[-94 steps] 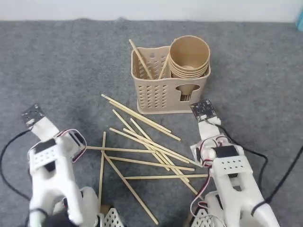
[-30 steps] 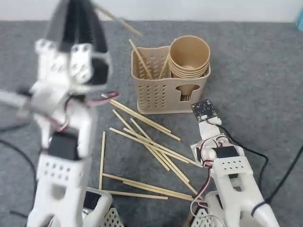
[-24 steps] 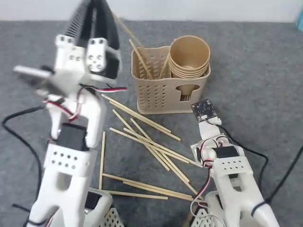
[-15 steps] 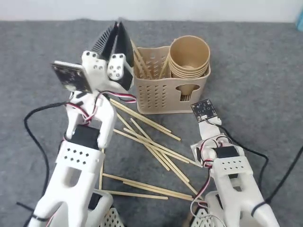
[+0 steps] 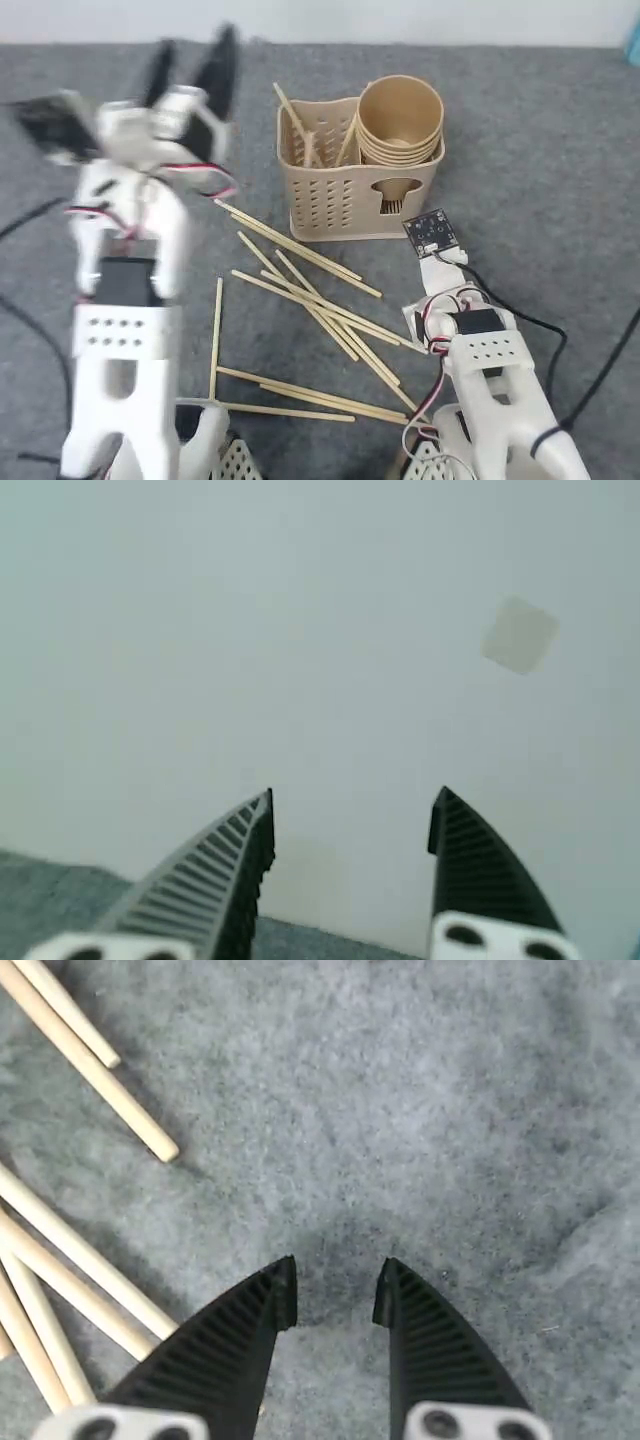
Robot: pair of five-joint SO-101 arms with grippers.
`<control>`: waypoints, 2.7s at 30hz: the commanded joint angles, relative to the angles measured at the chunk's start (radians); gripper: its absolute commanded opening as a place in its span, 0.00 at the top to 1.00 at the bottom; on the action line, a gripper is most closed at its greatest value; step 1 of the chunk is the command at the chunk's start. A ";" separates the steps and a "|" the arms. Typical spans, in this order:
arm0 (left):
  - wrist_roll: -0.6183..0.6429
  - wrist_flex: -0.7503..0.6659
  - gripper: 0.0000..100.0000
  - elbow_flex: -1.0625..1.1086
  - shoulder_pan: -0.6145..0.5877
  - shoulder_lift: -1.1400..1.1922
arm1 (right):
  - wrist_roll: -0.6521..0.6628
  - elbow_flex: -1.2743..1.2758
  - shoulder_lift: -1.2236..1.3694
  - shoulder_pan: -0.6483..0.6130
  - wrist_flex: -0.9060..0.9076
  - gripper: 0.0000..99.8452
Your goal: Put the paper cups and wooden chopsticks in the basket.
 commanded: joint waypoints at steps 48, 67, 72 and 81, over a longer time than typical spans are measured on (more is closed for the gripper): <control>0.450 0.657 0.97 -0.561 -0.075 1.244 | 0.015 -0.008 -0.025 0.013 -0.025 0.86; 0.328 0.733 0.99 -0.562 -0.069 0.827 | 0.015 -0.008 -0.025 0.013 -0.027 0.86; 0.133 0.733 0.99 -0.561 -0.064 0.563 | 0.015 -0.008 -0.025 0.013 -0.027 0.86; -0.126 0.549 0.99 -0.558 -0.041 0.203 | 0.015 -0.008 -0.025 0.013 -0.027 0.86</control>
